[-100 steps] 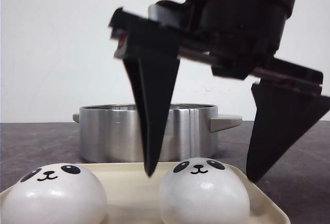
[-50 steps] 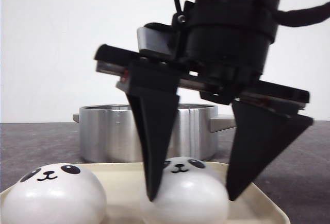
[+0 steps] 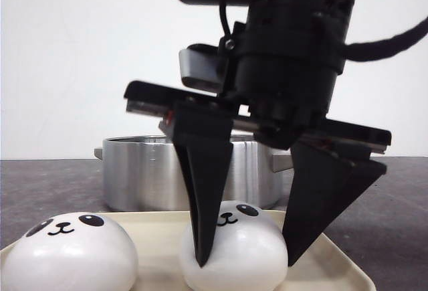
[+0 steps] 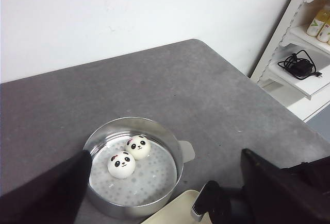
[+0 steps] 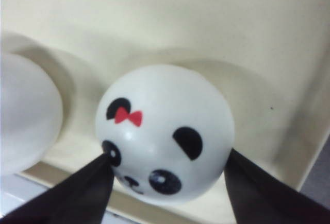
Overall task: Steam buns
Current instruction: 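Lower the right gripper onto the nearer bun on its side and grasp, then lift the bun with the right gripper, lower into the pot, open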
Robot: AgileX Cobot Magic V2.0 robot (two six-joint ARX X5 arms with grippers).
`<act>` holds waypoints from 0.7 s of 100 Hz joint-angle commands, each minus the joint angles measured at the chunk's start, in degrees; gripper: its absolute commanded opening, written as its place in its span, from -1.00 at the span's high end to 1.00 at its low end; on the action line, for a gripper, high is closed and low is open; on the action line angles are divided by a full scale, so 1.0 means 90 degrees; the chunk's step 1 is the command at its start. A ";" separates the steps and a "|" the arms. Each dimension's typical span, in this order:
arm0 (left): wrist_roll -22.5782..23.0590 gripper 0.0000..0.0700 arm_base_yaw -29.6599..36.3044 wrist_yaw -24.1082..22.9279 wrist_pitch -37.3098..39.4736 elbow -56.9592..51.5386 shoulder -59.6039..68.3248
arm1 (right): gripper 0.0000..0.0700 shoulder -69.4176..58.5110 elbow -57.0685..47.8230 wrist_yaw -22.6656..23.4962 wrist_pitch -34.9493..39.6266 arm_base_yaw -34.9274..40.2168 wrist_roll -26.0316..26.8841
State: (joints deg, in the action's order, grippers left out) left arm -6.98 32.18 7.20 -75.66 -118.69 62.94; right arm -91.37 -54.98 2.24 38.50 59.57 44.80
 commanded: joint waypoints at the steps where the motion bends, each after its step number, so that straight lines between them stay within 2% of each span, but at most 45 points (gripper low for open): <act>1: 0.0066 -0.58 0.0051 -0.0015 0.0049 -0.0138 0.0053 | 0.05 -0.0347 -0.0022 -0.0012 0.0053 0.0024 -0.0075; 5: 0.0073 -0.58 0.0051 -0.0015 0.0046 -0.0138 0.0061 | 0.08 -0.0435 -0.0022 0.0019 0.0056 0.0015 -0.0078; 10: 0.0083 -0.58 0.0051 -0.0015 0.0041 -0.0138 0.0070 | 0.25 -0.0551 -0.0022 0.0097 0.0051 0.0015 -0.0078; 16: 0.0083 -0.58 0.0051 -0.0015 0.0032 -0.0138 0.0070 | 0.75 -0.0673 -0.0022 0.0092 0.0058 0.0015 -0.0114; 20: 0.0083 -0.58 0.0051 -0.0015 0.0027 -0.0138 0.0070 | 1.00 -0.0729 -0.0022 0.0095 0.0049 0.0027 -0.0204; 39: 0.0083 -0.58 0.0051 -0.0015 0.0017 -0.0138 0.0068 | 1.00 -0.0590 -0.0036 0.0017 -0.0019 0.0063 -0.0406; 59: 0.0085 -0.58 0.0051 -0.0015 0.0039 -0.0138 0.0068 | 1.00 0.0391 -0.0702 -0.0466 0.0083 0.0134 -0.0571; 70: 0.0087 -0.58 0.0051 -0.0015 0.0078 -0.0138 0.0078 | 1.00 0.0646 -0.1362 -0.0772 0.0097 0.0058 -0.0899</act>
State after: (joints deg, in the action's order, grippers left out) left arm -6.94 32.18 7.20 -75.75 -118.69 63.05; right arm -86.02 -63.00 -3.40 40.36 59.88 39.72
